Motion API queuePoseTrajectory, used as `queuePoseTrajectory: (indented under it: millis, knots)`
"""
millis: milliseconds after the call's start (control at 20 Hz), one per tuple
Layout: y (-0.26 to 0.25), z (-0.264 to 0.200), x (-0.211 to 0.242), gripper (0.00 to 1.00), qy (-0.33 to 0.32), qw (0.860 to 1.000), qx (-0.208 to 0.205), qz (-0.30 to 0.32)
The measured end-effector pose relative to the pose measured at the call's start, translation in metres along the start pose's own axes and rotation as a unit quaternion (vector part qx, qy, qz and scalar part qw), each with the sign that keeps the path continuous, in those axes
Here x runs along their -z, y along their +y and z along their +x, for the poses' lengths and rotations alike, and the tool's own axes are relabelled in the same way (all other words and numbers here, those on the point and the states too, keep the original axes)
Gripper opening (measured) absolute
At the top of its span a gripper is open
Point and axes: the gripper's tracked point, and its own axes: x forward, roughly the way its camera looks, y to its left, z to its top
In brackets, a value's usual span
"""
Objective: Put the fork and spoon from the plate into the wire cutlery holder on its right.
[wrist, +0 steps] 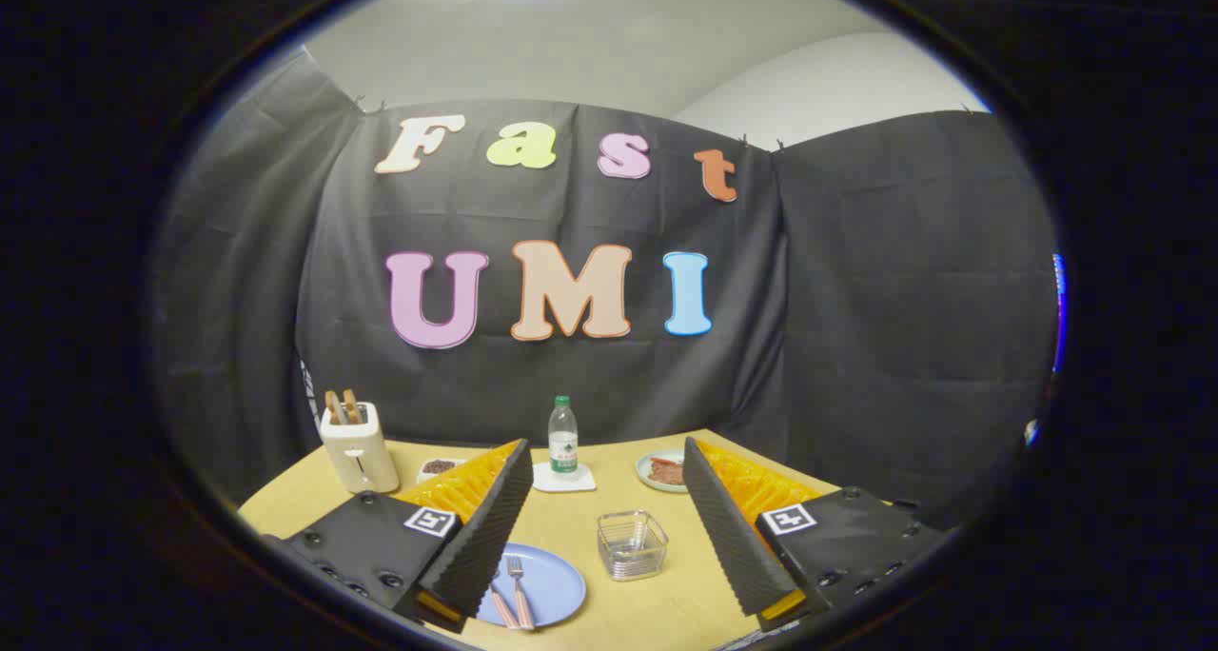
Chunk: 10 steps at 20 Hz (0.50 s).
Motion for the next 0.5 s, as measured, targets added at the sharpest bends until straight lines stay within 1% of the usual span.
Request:
queuePoseTrajectory:
  millis: [350,500]
  knots:
    - [0.021,0.005,0.012,1.0,0.015,1.0,-0.022,0.004]
    - [0.024,0.007,0.02,1.0,0.024,0.999,-0.025,0.002]
